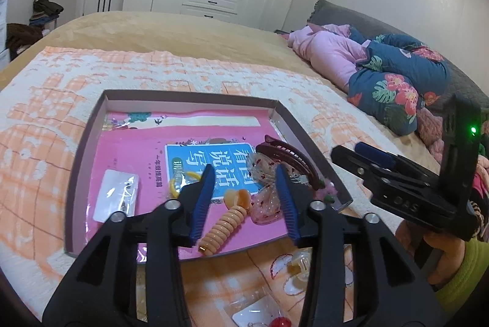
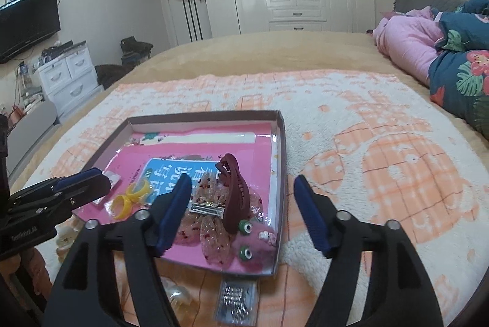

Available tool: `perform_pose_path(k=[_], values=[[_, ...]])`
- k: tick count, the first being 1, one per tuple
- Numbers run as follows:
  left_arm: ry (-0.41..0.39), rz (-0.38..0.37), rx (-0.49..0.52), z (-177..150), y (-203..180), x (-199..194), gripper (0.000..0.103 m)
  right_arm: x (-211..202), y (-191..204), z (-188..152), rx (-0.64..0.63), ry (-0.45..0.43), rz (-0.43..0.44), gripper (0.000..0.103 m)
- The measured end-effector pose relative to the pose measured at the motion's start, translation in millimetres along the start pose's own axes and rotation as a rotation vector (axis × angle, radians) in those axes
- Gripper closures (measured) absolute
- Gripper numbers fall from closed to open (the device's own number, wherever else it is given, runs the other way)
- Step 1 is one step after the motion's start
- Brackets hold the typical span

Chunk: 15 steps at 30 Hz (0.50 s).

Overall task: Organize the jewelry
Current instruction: 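Carry the claw clip and spiral hair tie into the box and open both tools, then withdraw both tools from the box toward the remaining loose jewelry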

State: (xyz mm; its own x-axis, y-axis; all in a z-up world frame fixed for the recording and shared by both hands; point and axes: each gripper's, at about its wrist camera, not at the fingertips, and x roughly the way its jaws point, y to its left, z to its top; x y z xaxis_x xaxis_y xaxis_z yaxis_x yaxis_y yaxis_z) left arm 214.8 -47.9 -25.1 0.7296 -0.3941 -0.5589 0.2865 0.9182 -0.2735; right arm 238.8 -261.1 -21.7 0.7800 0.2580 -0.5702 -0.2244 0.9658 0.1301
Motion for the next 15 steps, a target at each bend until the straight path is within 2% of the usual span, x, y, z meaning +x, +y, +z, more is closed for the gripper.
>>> perform_pose_path(k=[3, 5, 9, 11, 15], values=[[-0.020, 0.004, -0.004, 2, -2, -8, 0.058, -14, 1, -1, -0.007, -0.031, -0.008, 0.026], [-0.038, 0.009, -0.009, 4, -3, -15, 0.047, -24, 1, -1, -0.009, -0.054, -0.013, 0.023], [-0.068, 0.008, -0.016, 5, -6, -27, 0.031, -39, 1, -2, -0.004, -0.081, -0.021, 0.015], [-0.081, 0.017, -0.018, 5, -8, -34, 0.014, -46, 0, -3, 0.000, -0.093, -0.026, 0.014], [-0.102, 0.029, -0.023, 3, -10, -46, 0.011, -60, -1, -6, -0.005, -0.109, -0.029, 0.014]])
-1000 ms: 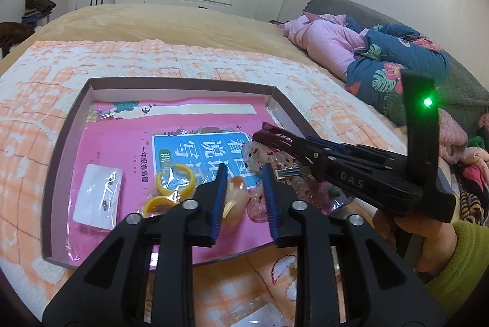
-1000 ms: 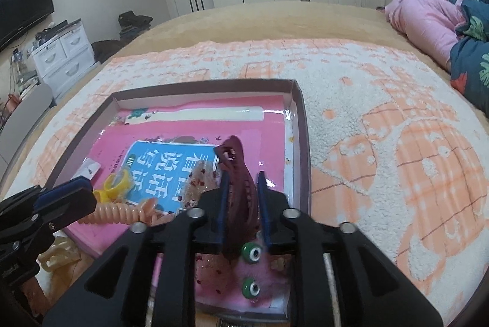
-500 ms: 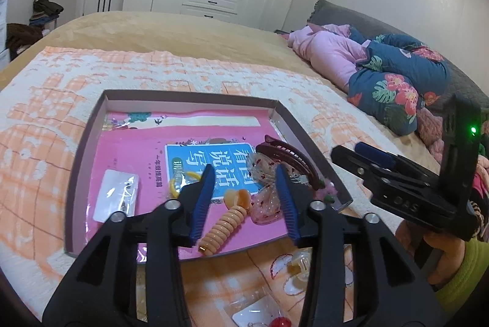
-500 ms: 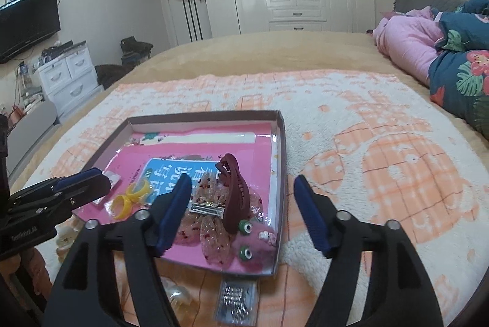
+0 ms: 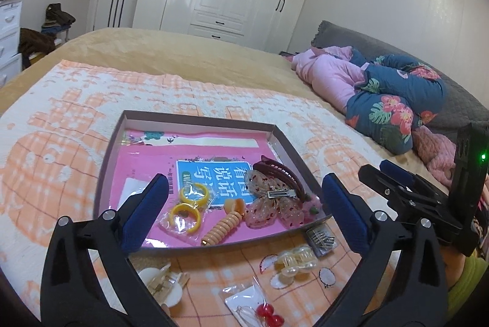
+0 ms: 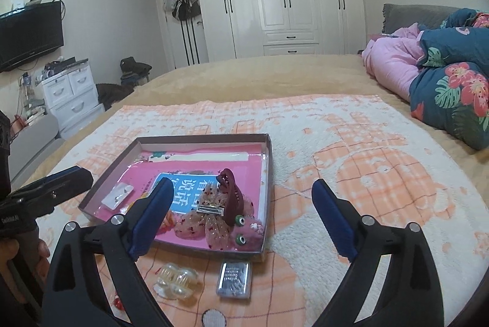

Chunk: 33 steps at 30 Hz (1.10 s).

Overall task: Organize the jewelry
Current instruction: 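Withdraw both tools from the box toward the remaining loose jewelry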

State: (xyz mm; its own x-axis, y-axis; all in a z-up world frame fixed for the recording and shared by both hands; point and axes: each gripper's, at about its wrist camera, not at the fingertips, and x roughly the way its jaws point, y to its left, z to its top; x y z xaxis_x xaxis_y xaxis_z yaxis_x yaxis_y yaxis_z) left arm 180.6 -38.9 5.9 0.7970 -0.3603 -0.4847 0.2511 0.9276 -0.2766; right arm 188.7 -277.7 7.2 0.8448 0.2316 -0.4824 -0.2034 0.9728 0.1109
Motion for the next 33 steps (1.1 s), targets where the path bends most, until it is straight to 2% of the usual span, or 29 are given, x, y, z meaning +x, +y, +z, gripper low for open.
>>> perform_pose_path(k=[20, 33], values=[[-0.068, 0.035, -0.067, -11, 17, -53, 0.011, -50, 12, -8, -0.049, -0.068, 0.003, 0.014], [-0.073, 0.051, -0.068, -24, 22, -74, 0.011, -67, 23, -22, -0.086, -0.058, 0.028, 0.014]])
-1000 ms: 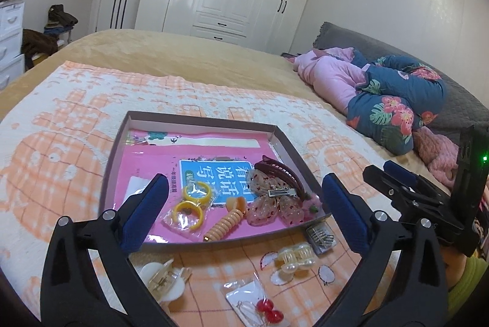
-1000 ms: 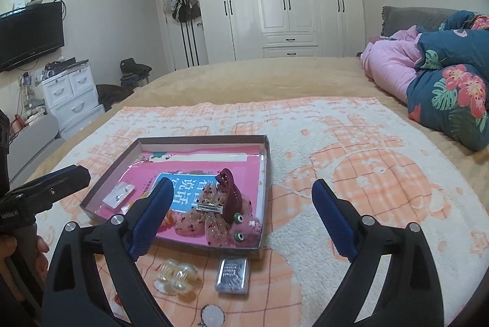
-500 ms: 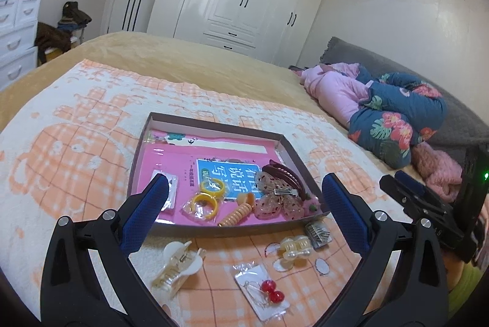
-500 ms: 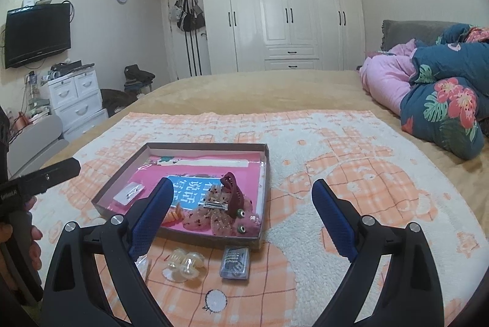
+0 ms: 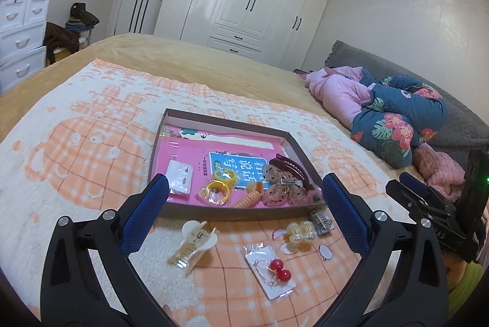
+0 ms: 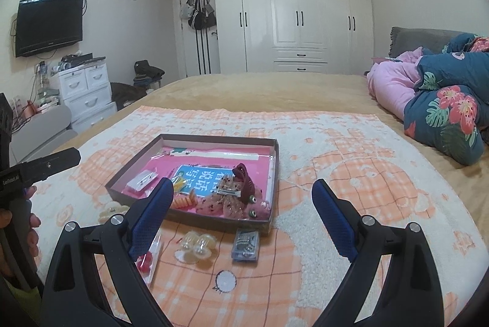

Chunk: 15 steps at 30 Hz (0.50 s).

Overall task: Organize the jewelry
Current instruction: 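Withdraw both tools from the box toward the remaining loose jewelry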

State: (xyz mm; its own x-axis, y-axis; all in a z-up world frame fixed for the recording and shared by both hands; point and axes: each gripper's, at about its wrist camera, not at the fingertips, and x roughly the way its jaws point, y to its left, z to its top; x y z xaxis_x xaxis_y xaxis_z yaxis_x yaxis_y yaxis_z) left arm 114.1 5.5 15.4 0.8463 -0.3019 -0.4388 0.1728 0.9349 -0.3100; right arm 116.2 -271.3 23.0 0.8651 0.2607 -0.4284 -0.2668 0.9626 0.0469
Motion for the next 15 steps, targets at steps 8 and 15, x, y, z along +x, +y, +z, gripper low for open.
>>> perform_pose_path(k=[8, 15], values=[[-0.012, -0.005, 0.018, -11, -7, -8, 0.011, -9, 7, -14, -0.030, 0.010, 0.012, 0.014], [0.011, -0.012, 0.054, -30, -16, -7, 0.011, -11, 6, -29, -0.033, 0.035, 0.010, 0.014]])
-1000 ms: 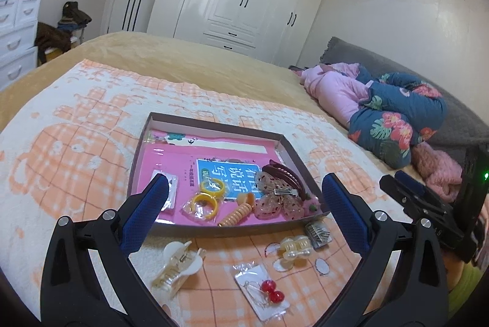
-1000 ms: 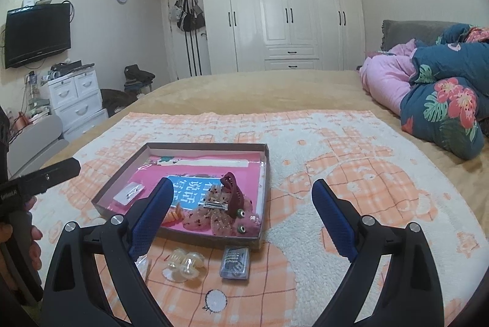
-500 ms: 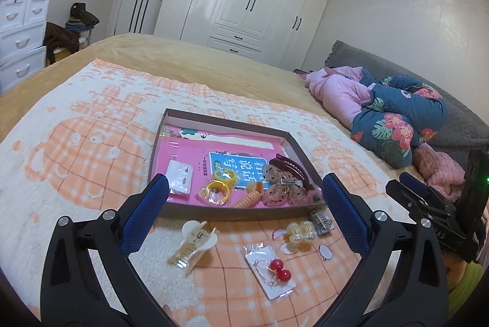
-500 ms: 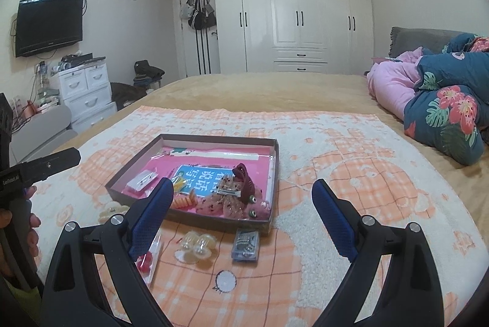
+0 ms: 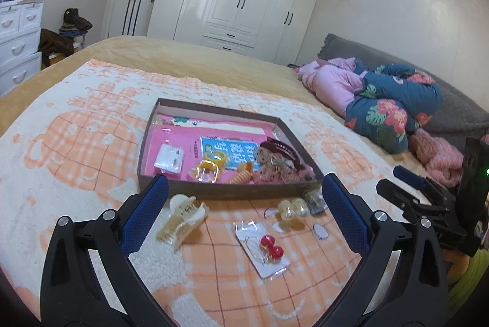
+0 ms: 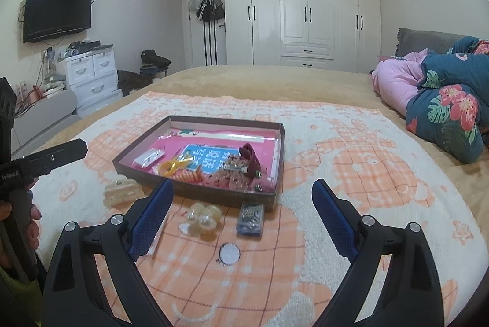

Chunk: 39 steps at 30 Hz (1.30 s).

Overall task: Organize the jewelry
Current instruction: 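Withdraw both tools from the box toward the remaining loose jewelry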

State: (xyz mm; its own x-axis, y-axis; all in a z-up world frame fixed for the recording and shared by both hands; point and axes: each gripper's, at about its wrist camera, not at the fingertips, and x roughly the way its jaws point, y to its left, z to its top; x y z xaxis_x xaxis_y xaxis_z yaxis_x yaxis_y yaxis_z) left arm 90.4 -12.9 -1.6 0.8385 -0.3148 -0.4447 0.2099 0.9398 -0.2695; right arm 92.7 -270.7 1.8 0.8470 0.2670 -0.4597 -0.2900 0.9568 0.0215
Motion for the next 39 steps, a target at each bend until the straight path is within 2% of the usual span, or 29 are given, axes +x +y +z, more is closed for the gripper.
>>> perform_pose_path(k=[9, 27, 34, 39], values=[[0.024, -0.001, 0.032, -14, -7, 4, 0.011, -3, -3, -20, -0.014, 0.015, -0.020, 0.014], [0.168, -0.046, 0.099, -48, -29, 37, 0.011, 13, -29, -34, 0.030, 0.075, -0.074, 0.014], [0.241, -0.060, 0.087, -64, -29, 54, 0.011, 29, -31, -40, 0.030, 0.110, -0.073, 0.014], [0.288, -0.036, 0.050, -73, -22, 70, 0.011, 48, -32, -43, 0.028, 0.156, -0.065, 0.014]])
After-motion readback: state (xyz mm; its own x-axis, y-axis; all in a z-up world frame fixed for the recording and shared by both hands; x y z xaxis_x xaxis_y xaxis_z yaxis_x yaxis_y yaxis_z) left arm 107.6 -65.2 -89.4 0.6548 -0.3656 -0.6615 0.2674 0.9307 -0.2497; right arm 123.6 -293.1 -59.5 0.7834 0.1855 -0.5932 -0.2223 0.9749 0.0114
